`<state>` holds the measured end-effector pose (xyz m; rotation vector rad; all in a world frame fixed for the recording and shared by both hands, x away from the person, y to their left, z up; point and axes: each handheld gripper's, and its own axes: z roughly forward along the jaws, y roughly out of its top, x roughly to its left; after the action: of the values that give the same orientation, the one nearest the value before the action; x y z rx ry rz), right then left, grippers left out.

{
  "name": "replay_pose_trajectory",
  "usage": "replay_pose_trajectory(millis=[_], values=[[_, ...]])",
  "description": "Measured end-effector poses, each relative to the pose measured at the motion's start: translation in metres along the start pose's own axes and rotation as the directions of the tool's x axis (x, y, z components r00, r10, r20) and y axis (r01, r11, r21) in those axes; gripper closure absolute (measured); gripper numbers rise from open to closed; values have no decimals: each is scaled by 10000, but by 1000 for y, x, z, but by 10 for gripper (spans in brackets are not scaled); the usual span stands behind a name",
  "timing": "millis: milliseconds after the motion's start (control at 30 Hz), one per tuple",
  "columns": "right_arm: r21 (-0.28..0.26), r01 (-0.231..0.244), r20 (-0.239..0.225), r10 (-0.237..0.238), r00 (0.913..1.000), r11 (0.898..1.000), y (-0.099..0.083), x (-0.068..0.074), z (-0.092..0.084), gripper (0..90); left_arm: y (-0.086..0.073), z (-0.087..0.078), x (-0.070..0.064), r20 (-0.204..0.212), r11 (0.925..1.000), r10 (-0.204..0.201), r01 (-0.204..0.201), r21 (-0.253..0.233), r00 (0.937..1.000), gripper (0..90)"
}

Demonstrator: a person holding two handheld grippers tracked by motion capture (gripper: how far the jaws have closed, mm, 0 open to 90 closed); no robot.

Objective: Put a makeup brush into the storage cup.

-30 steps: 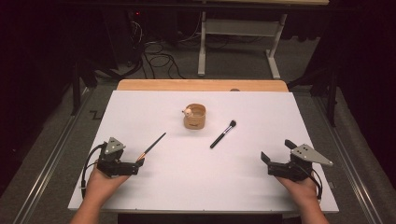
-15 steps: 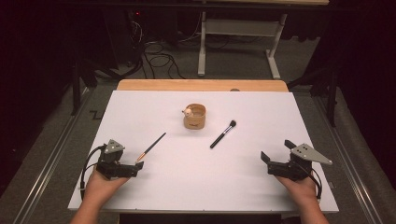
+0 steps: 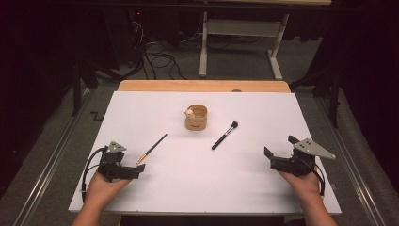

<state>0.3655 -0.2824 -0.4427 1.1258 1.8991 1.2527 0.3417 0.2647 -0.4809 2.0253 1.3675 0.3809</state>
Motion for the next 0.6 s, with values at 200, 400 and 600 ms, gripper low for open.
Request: replay_pose_trajectory(millis=[200, 400, 600], values=[[223, -52, -16, 52, 10000, 9997, -4, 2, 0, 7, 6, 2, 0, 81, 9974, -277, 271, 662, 9996, 49], [274, 323, -241, -317, 9992, 9991, -8, 9, -1, 7, 13, -2, -2, 312, 9945, -429, 397, 968, 9986, 66], [189, 253, -338, -247, 9991, 9995, -10, 9, -4, 7, 20, -9, 1, 531, 9924, -629, 569, 1092, 9966, 88]])
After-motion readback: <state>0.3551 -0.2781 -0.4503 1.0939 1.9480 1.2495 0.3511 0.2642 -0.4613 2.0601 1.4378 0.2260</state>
